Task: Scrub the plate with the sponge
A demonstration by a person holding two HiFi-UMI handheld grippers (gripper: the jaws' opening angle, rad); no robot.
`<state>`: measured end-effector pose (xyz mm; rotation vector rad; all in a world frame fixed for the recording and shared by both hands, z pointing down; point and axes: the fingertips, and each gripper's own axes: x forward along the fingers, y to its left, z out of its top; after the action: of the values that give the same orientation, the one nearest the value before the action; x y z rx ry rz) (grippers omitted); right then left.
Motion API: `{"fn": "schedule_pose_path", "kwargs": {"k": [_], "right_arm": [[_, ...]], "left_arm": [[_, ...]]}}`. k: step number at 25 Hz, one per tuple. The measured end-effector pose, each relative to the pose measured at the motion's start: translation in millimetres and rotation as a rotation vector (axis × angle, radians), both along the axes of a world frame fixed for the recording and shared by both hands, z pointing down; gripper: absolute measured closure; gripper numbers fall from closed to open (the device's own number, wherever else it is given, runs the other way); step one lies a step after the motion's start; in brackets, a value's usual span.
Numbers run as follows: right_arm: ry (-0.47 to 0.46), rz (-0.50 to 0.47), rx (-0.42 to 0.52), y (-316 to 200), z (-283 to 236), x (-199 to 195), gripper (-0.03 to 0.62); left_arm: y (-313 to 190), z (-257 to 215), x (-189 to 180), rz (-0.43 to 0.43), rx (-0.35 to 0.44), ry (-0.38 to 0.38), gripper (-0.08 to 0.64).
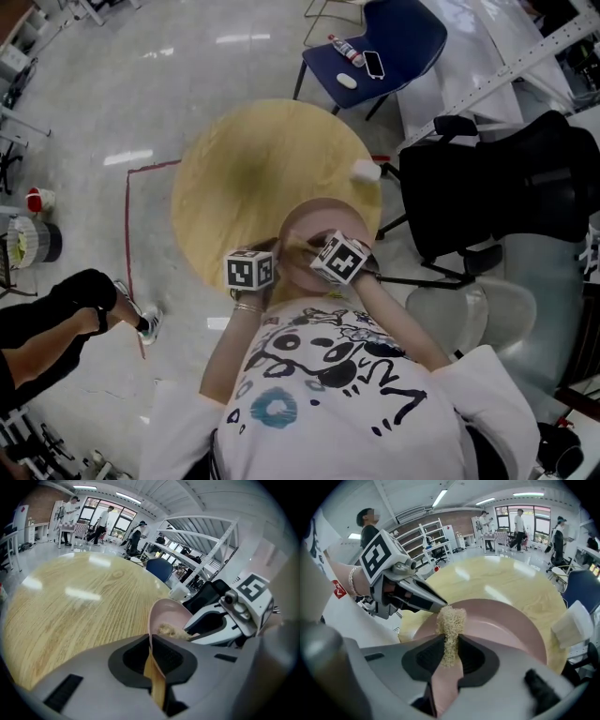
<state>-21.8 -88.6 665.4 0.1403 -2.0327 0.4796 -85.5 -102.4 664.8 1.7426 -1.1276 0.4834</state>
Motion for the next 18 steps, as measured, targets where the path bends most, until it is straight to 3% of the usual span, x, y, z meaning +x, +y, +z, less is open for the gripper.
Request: {"fn": "schedule_pose_path", "kwargs": {"k": [18], "right_arm": [[0.017, 0.169, 0.09, -69.9, -1.4, 18.6, 0.495]], "left_arm": [[2.2, -0.6, -0.4, 0.011, -0.014, 0.024, 0.531]]}}
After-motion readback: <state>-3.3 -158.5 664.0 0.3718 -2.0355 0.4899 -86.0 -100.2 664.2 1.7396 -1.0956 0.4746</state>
